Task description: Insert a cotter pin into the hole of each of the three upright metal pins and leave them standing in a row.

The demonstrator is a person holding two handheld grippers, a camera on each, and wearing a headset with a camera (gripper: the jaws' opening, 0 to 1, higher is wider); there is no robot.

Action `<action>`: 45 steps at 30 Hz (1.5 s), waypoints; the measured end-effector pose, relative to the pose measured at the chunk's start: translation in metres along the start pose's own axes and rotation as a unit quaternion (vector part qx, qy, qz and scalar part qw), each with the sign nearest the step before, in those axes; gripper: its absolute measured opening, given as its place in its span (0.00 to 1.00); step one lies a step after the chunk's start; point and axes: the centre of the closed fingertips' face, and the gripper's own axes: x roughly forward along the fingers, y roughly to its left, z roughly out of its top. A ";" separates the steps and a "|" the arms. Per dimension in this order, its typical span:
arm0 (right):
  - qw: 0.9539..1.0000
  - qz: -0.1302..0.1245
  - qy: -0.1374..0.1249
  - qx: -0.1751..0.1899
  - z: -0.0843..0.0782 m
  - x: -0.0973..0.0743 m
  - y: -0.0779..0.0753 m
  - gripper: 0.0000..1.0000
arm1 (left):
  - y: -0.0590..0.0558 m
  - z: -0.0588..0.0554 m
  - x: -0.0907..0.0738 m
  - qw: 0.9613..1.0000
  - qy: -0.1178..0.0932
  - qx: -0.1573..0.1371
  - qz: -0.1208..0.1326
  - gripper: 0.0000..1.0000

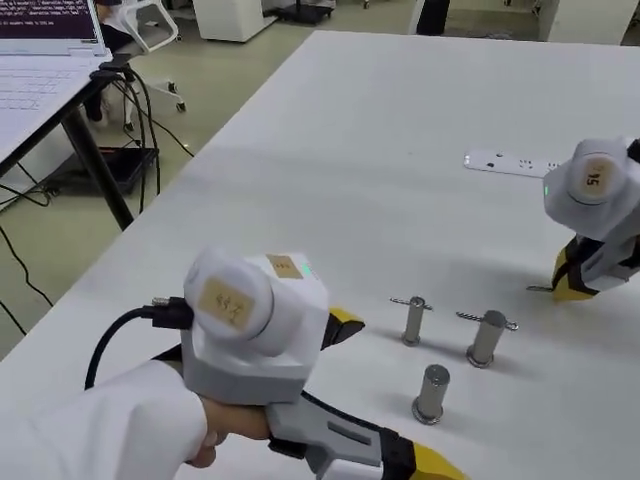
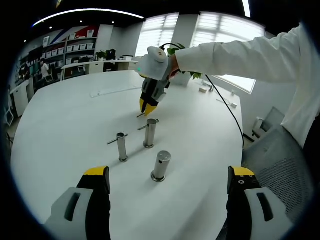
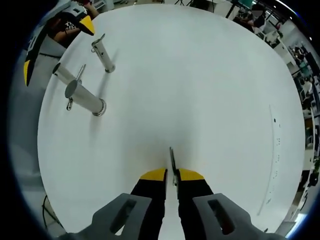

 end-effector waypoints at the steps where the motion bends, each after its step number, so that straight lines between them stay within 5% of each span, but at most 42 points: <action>1: 1.000 0.000 0.000 0.000 0.000 0.000 0.000 0.02 | 0.000 0.000 0.000 1.000 -0.001 -0.002 0.000 0.97; 8: 1.000 0.014 0.003 0.015 0.000 0.001 0.003 0.00 | -0.002 0.002 0.001 1.000 -0.004 -0.005 -0.002 0.97; 16: 1.000 0.019 0.017 -0.012 0.000 0.001 0.005 0.00 | -0.003 0.000 0.001 1.000 -0.005 -0.009 -0.001 0.97; 22: 1.000 0.014 0.026 0.010 0.000 0.001 0.004 0.00 | -0.002 -0.001 0.001 1.000 -0.007 -0.012 0.002 0.97; 24: 0.998 0.012 0.030 0.051 0.001 0.000 0.005 0.00 | -0.001 -0.001 0.001 1.000 -0.007 -0.014 0.003 0.97; 38: 0.999 0.005 0.034 0.022 0.003 -0.005 0.010 0.00 | -0.002 -0.006 0.000 1.000 0.003 -0.014 0.002 0.97; 45: 0.999 0.010 0.030 0.039 -0.001 -0.006 0.007 0.00 | -0.003 -0.005 0.001 1.000 0.003 -0.017 0.001 0.96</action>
